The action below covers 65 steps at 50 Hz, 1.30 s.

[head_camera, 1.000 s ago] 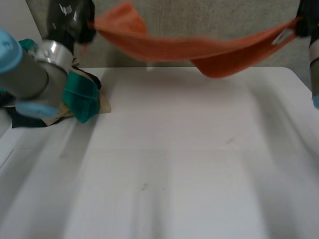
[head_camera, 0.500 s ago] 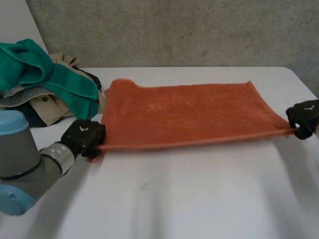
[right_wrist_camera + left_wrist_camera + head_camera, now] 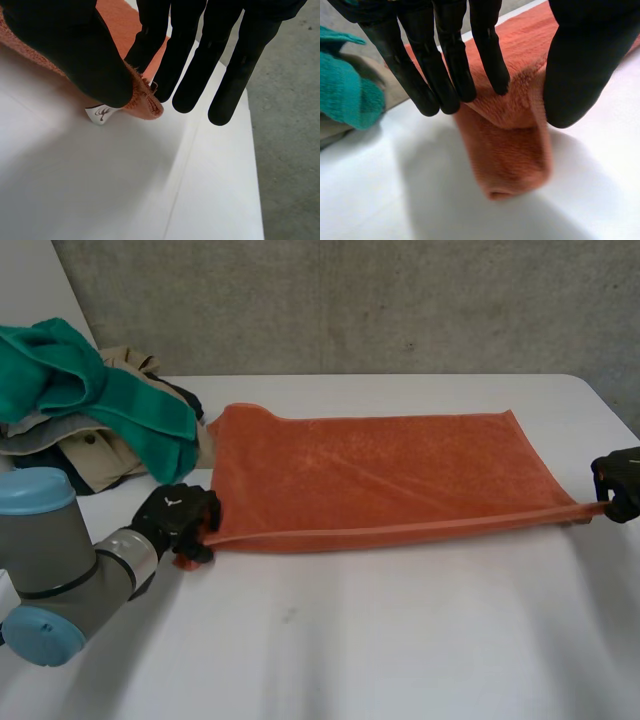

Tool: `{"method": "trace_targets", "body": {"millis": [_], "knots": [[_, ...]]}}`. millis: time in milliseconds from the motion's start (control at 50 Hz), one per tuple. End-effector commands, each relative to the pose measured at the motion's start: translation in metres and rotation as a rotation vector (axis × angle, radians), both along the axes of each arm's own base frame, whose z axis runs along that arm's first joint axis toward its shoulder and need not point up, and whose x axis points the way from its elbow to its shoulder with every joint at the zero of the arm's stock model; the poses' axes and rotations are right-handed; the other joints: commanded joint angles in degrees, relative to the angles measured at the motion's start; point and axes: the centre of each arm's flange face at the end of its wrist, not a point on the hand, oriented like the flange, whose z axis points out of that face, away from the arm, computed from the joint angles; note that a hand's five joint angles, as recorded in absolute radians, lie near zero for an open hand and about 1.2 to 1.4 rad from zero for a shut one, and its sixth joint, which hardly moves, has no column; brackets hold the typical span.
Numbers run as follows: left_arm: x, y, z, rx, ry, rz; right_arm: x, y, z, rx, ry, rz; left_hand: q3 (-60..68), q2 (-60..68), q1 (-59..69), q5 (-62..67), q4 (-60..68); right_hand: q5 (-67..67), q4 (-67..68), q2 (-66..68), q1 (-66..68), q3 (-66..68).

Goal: Fold the laundry.

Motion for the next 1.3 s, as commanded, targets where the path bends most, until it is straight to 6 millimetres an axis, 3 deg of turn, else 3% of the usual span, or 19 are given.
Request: {"method": "trace_targets", "body": {"millis": [20, 120, 200, 300, 380, 420, 480, 640, 800, 880, 1040, 1240, 1260, 1280, 1300], "knots": [[0.000, 0.008, 0.003, 0.002, -0.046, -0.013, -0.006, -0.001, 0.006, -0.010, 0.004, -0.012, 31.27, 30.76, 30.12, 31.42, 31.24, 11.94, 11.35, 12.43, 14.53, 11.65], [0.003, 0.023, 0.015, -0.016, -0.124, -0.032, -0.007, 0.006, 0.014, -0.006, 0.014, -0.005, 31.27, 30.76, 30.12, 31.42, 31.24, 11.94, 11.35, 12.43, 14.53, 11.65], [0.003, 0.052, 0.027, -0.009, -0.236, -0.107, -0.012, 0.017, 0.020, 0.027, 0.077, 0.050, 31.27, 30.76, 30.12, 31.42, 31.24, 11.94, 11.35, 12.43, 14.53, 11.65], [0.007, 0.111, 0.034, 0.129, -0.444, -0.277, -0.030, 0.050, 0.023, 0.212, 0.276, 0.180, 31.27, 30.76, 30.12, 31.42, 31.24, 11.94, 11.35, 12.43, 14.53, 11.65], [0.011, 0.142, 0.036, 0.263, -0.555, -0.396, -0.037, 0.074, 0.024, 0.378, 0.410, 0.307, 31.27, 30.76, 30.12, 31.42, 31.24, 11.94, 11.35, 12.43, 14.53, 11.65], [0.009, 0.146, 0.041, 0.269, -0.576, -0.436, -0.037, 0.083, 0.025, 0.456, 0.441, 0.353, 31.27, 30.76, 30.12, 31.42, 31.24, 11.94, 11.35, 12.43, 14.53, 11.65], [0.002, 0.135, 0.047, 0.199, -0.571, -0.428, -0.037, 0.080, 0.025, 0.455, 0.438, 0.330, 31.27, 30.76, 30.12, 31.42, 31.24, 11.94, 11.35, 12.43, 14.53, 11.65], [-0.029, 0.065, 0.063, -0.117, -0.505, -0.303, -0.020, 0.053, 0.024, 0.273, 0.381, 0.247, 31.27, 30.76, 30.12, 31.42, 31.24, 11.94, 11.35, 12.43, 14.53, 11.65], [-0.052, -0.011, 0.063, -0.370, -0.493, -0.208, 0.003, 0.007, 0.026, -0.022, 0.265, 0.185, 31.27, 30.76, 30.12, 31.42, 31.24, 11.94, 11.35, 12.43, 14.53, 11.65], [-0.061, -0.038, 0.054, -0.424, -0.493, -0.207, 0.013, -0.029, 0.020, -0.206, 0.189, 0.153, 31.27, 30.76, 30.12, 31.42, 31.24, 11.94, 11.35, 12.43, 14.53, 11.65], [-0.076, -0.073, 0.033, -0.459, -0.483, -0.206, 0.031, -0.069, -0.003, -0.354, 0.181, 0.140, 31.27, 30.76, 30.12, 31.42, 31.24, 11.94, 11.35, 12.43, 14.53, 11.65], [-0.092, -0.091, 0.017, -0.511, -0.460, -0.206, 0.051, -0.094, -0.028, -0.430, 0.186, 0.157, 31.27, 30.76, 30.12, 31.42, 31.24, 11.94, 11.35, 12.43, 14.53, 11.65], [-0.093, -0.091, 0.016, -0.516, -0.457, -0.209, 0.052, -0.095, -0.030, -0.436, 0.190, 0.155, 29.13, 28.61, 27.97, 29.27, 29.09, 11.94, 11.35, 12.43, 14.53, 11.65], [-0.096, -0.091, 0.016, -0.528, -0.455, -0.205, 0.055, -0.098, -0.033, -0.445, 0.192, 0.148, 17.78, 17.27, 16.62, 17.93, 17.75, 7.76, 7.17, 8.24, 10.34, 7.46], [-0.096, -0.092, 0.015, -0.534, -0.453, -0.203, 0.057, -0.098, -0.034, -0.450, 0.192, 0.146, 10.18, 9.66, 9.02, 10.32, 10.14, -4.61, -5.20, -4.12, -2.02, -4.90]]}}
